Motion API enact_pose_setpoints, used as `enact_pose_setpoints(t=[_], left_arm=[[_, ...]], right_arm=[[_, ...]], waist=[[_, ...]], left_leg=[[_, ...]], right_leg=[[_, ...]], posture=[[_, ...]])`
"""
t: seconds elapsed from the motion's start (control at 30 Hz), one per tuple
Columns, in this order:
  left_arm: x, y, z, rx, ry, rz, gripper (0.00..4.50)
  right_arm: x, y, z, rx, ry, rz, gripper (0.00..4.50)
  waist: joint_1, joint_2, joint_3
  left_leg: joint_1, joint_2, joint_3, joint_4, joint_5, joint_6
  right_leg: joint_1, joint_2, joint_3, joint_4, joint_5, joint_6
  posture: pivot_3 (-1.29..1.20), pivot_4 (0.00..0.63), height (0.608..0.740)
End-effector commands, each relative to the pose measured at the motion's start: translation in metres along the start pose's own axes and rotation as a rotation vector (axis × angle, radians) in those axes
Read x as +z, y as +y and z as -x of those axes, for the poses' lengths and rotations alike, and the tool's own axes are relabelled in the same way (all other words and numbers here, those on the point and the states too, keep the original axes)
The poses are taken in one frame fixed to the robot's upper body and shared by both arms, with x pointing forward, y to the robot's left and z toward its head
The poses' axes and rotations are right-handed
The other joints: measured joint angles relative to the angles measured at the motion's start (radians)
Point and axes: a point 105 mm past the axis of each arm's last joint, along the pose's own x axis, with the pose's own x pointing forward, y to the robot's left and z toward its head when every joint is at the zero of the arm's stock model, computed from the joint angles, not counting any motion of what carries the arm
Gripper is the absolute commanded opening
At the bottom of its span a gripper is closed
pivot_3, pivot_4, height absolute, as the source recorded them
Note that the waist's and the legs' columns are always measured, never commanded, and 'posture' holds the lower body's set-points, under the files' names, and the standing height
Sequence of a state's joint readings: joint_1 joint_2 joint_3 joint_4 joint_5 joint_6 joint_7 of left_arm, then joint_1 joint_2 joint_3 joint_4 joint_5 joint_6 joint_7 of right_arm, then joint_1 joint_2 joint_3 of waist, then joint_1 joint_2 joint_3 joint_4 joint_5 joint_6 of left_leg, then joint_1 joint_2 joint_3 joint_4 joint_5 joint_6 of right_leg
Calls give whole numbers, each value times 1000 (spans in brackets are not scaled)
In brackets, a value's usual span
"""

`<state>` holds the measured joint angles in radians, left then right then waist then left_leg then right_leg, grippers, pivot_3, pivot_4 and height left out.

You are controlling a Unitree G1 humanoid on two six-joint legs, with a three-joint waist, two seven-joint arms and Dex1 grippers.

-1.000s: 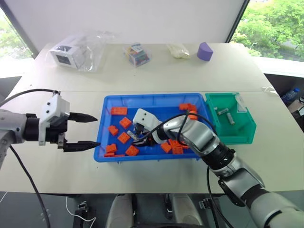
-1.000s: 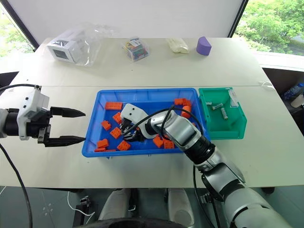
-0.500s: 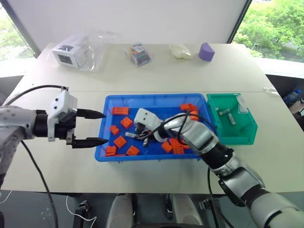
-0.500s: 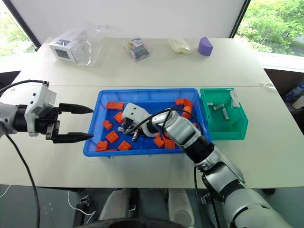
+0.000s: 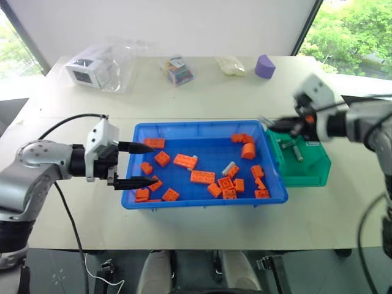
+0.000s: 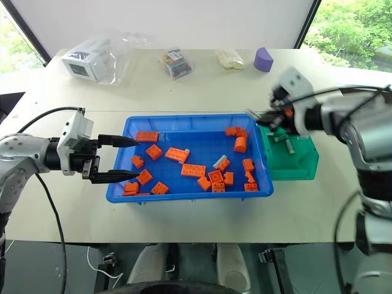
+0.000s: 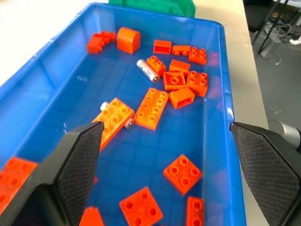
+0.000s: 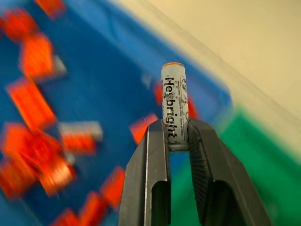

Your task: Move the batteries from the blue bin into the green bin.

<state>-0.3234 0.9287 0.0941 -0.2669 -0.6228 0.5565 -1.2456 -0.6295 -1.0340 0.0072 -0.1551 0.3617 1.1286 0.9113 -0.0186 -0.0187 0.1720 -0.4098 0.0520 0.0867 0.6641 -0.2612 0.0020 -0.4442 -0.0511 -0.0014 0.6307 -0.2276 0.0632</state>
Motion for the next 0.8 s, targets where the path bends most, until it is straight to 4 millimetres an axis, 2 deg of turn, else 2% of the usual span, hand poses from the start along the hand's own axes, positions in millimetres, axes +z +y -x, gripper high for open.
enact_pose_setpoints(t=[0.03,0.07,0.17,0.23,0.3,0.43,0.5,0.57,0.67,0.8], left_arm=[[7,3,2,14,-13,-43,4500],[7,4,2,15,-13,-46,4500],[9,6,1,15,-12,-54,4500],[9,6,1,14,-11,-58,4500],[10,5,1,14,-11,-62,4500],[11,5,0,15,-9,-65,4500],[11,4,0,15,-6,-68,4500],[12,2,1,16,-3,-69,4500],[11,1,3,22,7,-68,4500],[10,-1,8,40,17,-62,4500]], right_arm=[[-9,-18,17,-95,-6,46,58],[-17,-19,16,-101,14,54,58],[-27,-24,10,-126,33,81,1576],[-16,-24,7,-124,-10,126,2571],[9,-18,2,-90,-89,198,3600],[52,11,-20,32,-210,296,3600],[67,43,-41,148,-241,341,3600],[76,76,-60,255,-248,375,3600],[79,114,-82,364,-230,419,3600],[84,157,-113,451,-208,443,3600]], waist=[[-1,0,0],[-1,1,0],[-2,1,0],[0,1,0],[-3,1,1],[-6,1,1],[-3,1,1],[-1,1,0],[5,1,0],[5,1,0]], left_leg=[[0,0,0,0,0,0],[1,0,0,0,0,0],[1,1,-1,0,0,0],[1,1,0,0,0,0],[1,1,0,0,0,0],[1,1,-1,0,0,0],[1,2,-1,0,0,0],[0,3,-1,0,0,0],[-1,3,-1,0,0,0],[-2,2,0,1,0,0]], right_leg=[[0,0,0,0,0,0],[0,1,0,0,0,0],[0,2,0,0,0,0],[0,2,0,0,0,0],[0,2,1,0,0,0],[-1,3,1,1,0,0],[0,4,1,1,0,0],[0,4,0,1,0,0],[-1,4,0,1,0,0],[-1,2,0,1,0,0]], posture=[[0,150,734],[0,150,734],[0,150,734],[0,150,734],[0,150,734],[0,150,734],[0,150,734],[0,150,734],[0,150,734],[0,150,734]])
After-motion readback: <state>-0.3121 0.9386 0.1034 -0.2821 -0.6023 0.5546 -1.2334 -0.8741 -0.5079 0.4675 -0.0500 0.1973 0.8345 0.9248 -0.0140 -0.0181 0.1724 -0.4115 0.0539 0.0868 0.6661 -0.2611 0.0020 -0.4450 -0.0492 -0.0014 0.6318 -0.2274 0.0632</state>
